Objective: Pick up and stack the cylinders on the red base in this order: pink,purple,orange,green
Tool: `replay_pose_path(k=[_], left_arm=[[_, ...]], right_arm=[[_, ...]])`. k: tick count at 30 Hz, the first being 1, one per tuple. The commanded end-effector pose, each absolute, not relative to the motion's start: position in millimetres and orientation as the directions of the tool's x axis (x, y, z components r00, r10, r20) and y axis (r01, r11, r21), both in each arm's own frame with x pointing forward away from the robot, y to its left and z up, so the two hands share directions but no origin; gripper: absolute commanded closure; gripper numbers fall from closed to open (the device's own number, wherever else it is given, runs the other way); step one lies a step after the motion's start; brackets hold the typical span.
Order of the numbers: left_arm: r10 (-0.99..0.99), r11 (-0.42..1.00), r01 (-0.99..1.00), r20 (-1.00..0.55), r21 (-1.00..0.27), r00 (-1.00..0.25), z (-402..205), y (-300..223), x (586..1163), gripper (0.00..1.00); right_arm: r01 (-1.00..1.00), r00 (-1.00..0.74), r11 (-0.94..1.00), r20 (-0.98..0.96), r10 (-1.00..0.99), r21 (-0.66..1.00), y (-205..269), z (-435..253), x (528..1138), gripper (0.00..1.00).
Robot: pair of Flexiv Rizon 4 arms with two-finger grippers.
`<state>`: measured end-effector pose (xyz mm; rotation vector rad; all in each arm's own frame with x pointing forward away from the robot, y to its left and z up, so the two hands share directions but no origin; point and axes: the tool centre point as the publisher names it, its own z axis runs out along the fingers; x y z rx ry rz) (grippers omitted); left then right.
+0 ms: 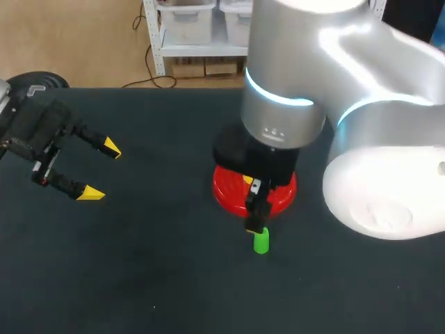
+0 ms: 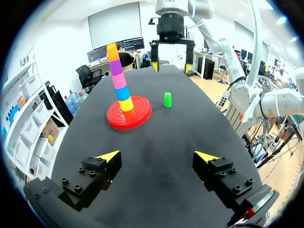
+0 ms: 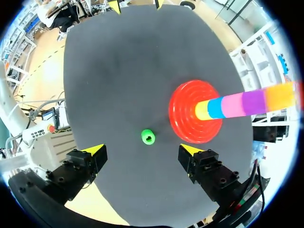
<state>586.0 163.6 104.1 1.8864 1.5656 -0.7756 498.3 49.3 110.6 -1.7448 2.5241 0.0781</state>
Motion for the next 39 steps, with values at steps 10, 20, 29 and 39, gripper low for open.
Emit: replay_pose_path(k=[10,20,29,39], left_arm=[[0.659,-0.160,0.985,-0.737,0.060,0.152,103.3,164.2,586.2,0.00],[0.659,-0.160,0.985,-0.737,0.060,0.152,103.3,164.2,586.2,0.00],[0.659,-0.160,0.985,-0.737,0.060,0.152,103.3,164.2,586.2,0.00],[0.659,-0.160,0.985,-0.737,0.060,0.152,103.3,164.2,586.2,0.00]], right_arm=[[-0.936,-0.344,0.338,-0.062,-0.937,0.095,58.4,54.2,505.3,0.00],[-0.935,-0.342,0.341,0.010,-0.940,0.102,61.3,34.8,507.4,0.00],[-0.922,-0.372,0.370,0.000,-0.928,0.110,51.5,27.2,508.2,0.00],[-0.914,-0.390,0.391,0.032,-0.920,0.109,49.0,19.6,507.0,0.00]])
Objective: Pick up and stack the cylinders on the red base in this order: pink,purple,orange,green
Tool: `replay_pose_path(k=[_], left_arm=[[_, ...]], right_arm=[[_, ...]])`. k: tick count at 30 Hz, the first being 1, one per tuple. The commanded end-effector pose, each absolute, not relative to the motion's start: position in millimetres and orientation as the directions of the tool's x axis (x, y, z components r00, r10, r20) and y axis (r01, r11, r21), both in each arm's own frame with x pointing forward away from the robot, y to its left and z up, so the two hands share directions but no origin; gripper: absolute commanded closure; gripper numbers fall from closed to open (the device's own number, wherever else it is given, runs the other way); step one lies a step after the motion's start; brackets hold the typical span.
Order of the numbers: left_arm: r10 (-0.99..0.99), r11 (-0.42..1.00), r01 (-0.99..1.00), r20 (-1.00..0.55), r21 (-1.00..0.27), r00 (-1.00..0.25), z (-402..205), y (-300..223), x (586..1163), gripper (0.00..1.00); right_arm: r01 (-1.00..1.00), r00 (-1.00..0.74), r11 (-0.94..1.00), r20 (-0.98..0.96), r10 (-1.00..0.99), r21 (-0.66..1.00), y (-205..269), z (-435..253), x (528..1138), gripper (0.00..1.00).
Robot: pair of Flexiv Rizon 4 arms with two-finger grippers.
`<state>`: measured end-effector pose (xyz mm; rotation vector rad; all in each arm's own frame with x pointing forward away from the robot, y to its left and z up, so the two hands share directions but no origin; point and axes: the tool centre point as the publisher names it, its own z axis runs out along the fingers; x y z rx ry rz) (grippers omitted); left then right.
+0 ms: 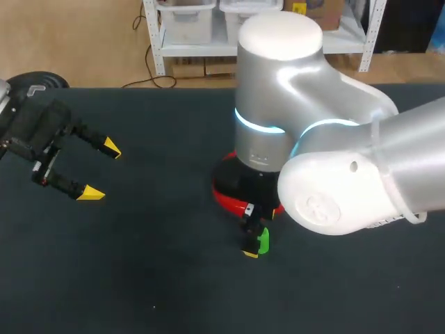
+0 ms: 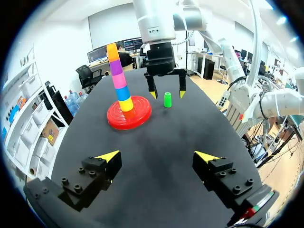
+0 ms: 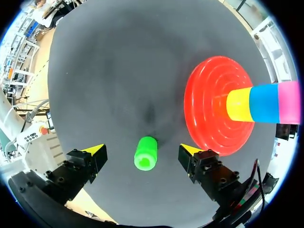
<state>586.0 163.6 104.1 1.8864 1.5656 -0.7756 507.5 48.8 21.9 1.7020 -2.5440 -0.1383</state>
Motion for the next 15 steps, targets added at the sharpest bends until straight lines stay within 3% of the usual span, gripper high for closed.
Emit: replay_pose_path(k=[1,15], left_arm=[[0.659,-0.160,0.985,-0.737,0.060,0.152,103.3,164.2,586.2,0.00],[0.659,-0.160,0.985,-0.737,0.060,0.152,103.3,164.2,586.2,0.00]], right_arm=[[-0.912,-0.395,0.397,0.036,-0.918,0.105,48.1,18.6,507.2,0.00],[-0.904,-0.411,0.412,0.039,-0.911,0.111,44.2,12.6,508.0,0.00]])
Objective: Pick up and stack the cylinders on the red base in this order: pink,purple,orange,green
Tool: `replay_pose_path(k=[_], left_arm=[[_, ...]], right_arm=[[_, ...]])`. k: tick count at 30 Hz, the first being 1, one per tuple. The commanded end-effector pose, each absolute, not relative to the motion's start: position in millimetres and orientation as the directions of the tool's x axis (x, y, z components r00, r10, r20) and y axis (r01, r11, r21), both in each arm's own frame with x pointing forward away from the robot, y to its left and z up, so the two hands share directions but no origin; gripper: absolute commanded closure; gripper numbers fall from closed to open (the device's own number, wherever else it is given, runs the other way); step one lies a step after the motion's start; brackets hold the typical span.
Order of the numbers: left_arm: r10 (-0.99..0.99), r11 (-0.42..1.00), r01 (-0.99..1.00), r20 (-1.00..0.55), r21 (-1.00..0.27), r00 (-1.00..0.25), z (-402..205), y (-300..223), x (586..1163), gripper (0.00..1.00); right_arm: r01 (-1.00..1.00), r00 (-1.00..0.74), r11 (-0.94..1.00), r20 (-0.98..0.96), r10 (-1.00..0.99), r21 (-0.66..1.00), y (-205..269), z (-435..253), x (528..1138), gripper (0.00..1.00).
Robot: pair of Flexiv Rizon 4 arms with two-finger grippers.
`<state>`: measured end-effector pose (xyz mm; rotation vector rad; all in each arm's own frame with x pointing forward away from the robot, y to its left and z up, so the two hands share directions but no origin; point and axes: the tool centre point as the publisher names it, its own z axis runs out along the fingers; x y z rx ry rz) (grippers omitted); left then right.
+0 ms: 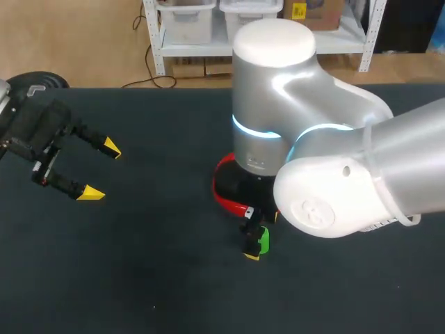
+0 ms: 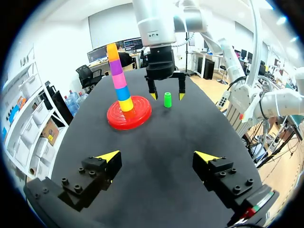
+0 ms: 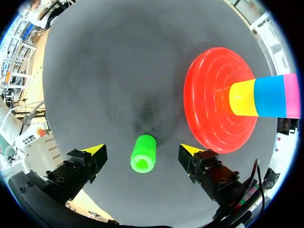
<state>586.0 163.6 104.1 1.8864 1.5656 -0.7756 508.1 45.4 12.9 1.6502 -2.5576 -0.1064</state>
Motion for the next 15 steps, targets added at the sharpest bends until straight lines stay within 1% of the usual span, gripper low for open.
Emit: replay_pose_path(k=[1,6,7,8,9,15], left_arm=[[0.659,-0.160,0.985,-0.737,0.060,0.152,103.3,164.2,586.2,0.00],[0.659,-0.160,0.985,-0.737,0.060,0.152,103.3,164.2,586.2,0.00],[0.659,-0.160,0.985,-0.737,0.060,0.152,103.3,164.2,586.2,0.00],[0.659,-0.160,0.985,-0.737,0.060,0.152,103.3,164.2,586.2,0.00],[0.659,-0.160,0.985,-0.737,0.060,0.152,103.3,164.2,586.2,0.00],[0.659,-0.160,0.985,-0.737,0.060,0.152,103.3,164.2,586.2,0.00]], right_arm=[[-0.904,-0.411,0.412,0.039,-0.911,0.110,44.1,12.8,508.0,0.00],[-0.905,-0.412,0.413,0.036,-0.911,0.105,43.8,14.3,508.1,0.00],[-0.903,-0.415,0.418,0.043,-0.909,0.101,43.6,14.3,508.2,0.29],[-0.901,-0.419,0.421,0.044,-0.907,0.101,43.0,13.8,508.4,0.78],[-0.901,-0.418,0.421,0.046,-0.907,0.109,42.8,13.2,508.4,1.00],[-0.898,-0.424,0.427,0.057,-0.904,0.109,43.4,10.5,506.9,1.00]])
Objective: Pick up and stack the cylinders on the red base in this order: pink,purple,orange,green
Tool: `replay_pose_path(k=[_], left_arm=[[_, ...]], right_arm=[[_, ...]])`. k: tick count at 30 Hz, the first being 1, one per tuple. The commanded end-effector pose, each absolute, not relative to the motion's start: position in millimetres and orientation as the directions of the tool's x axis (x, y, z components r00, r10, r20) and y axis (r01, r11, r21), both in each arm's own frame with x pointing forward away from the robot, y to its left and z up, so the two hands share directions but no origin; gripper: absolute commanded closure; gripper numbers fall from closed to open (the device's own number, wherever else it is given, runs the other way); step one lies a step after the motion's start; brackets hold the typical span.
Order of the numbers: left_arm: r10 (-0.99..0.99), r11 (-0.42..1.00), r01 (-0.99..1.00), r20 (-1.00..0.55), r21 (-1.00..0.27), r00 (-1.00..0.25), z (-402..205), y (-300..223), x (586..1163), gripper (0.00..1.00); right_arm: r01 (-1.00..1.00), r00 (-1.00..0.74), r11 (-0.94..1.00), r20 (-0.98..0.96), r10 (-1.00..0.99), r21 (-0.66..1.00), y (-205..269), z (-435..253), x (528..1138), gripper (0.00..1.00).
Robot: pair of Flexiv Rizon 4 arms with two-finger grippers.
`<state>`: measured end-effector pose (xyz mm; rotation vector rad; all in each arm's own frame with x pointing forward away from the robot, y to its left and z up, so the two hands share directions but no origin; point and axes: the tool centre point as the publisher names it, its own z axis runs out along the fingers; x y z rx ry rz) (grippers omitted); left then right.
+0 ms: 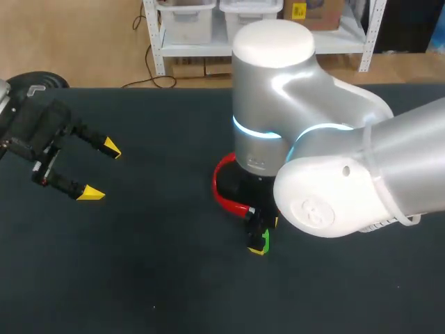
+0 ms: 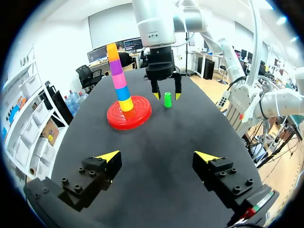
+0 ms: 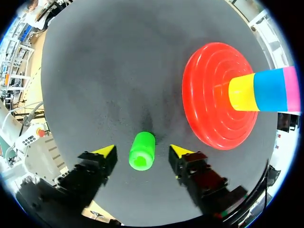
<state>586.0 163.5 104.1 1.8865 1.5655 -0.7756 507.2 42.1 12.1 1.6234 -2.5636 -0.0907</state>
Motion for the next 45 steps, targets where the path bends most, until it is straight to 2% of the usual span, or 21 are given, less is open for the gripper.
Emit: replay_pose_path(k=[1,21,45], left_arm=[[0.659,-0.160,0.985,-0.737,0.060,0.152,103.3,164.2,586.2,0.00],[0.659,-0.160,0.985,-0.737,0.060,0.152,103.3,164.2,586.2,0.00],[0.659,-0.160,0.985,-0.737,0.060,0.152,103.3,164.2,586.2,0.00]], right_arm=[[-0.898,-0.423,0.427,0.057,-0.904,0.111,43.7,9.8,506.6,1.00],[-0.902,-0.415,0.417,0.049,-0.909,0.109,47.0,12.9,508.6,1.00],[-0.943,-0.324,0.322,0.011,-0.946,-0.085,65.5,204.0,536.3,1.00]])
